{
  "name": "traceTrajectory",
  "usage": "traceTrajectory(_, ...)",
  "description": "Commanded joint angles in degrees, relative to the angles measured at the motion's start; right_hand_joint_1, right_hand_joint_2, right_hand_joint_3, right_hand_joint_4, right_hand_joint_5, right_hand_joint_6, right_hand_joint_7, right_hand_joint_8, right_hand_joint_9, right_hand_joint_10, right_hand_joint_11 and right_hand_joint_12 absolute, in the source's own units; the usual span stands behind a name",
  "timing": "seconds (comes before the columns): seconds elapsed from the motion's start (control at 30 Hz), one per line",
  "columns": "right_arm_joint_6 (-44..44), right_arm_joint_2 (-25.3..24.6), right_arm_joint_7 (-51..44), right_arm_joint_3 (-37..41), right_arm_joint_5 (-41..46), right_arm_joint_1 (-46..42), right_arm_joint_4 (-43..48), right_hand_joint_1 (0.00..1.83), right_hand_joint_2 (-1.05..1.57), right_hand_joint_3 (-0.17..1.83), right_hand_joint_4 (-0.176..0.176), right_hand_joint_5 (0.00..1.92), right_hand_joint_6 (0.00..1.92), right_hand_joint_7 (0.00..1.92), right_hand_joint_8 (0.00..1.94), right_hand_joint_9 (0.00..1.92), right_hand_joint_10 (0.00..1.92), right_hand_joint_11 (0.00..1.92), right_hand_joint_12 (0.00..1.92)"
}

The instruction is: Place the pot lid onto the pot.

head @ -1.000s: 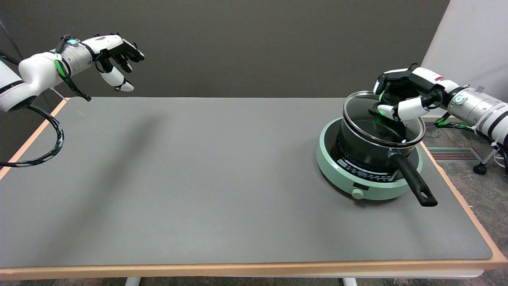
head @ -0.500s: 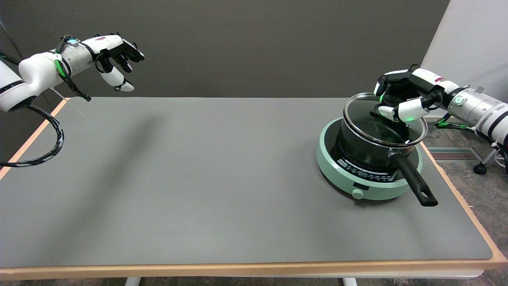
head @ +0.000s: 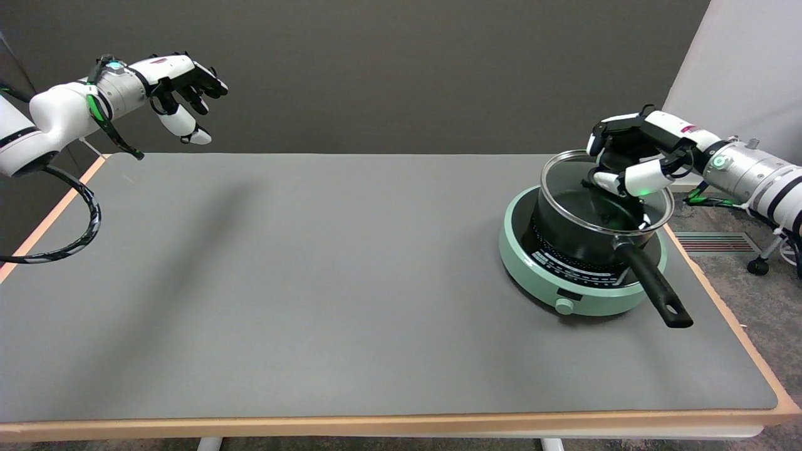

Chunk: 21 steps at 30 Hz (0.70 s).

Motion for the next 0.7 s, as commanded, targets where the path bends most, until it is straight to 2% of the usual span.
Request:
traceTrajectory(0.03,0.03,-0.20,0.06,-0.08,-1.02,-0.43,1.94,1.36,0.76,0.92,0.176,0.62,1.31,0.84,1.55,0.80,1.87,0.67,1.92)
traceTrajectory(0.43,-0.39,-0.20,-0.02,0.26,-1.02,-0.26,3.16,1.36,0.77,0.89,0.176,0.62,1.33,0.85,1.53,0.79,1.87,0.67,1.92)
traceTrajectory(0.47,-0.45,-0.20,-0.02,0.26,-1.02,-0.26,3.16,1.35,0.82,0.80,0.176,0.61,1.34,0.83,1.50,0.79,1.86,0.65,1.92)
traceTrajectory(0.6,-1.06,-0.20,-0.77,0.26,-1.02,-0.23,3.25,1.35,0.85,0.72,0.176,0.63,1.30,0.83,1.45,0.78,1.79,0.64,1.92)
traceTrajectory(0.7,-1.27,-0.20,-3.45,0.26,-1.02,-0.18,3.78,1.35,0.91,0.57,0.176,0.65,1.12,0.84,1.37,0.78,1.67,0.60,1.92)
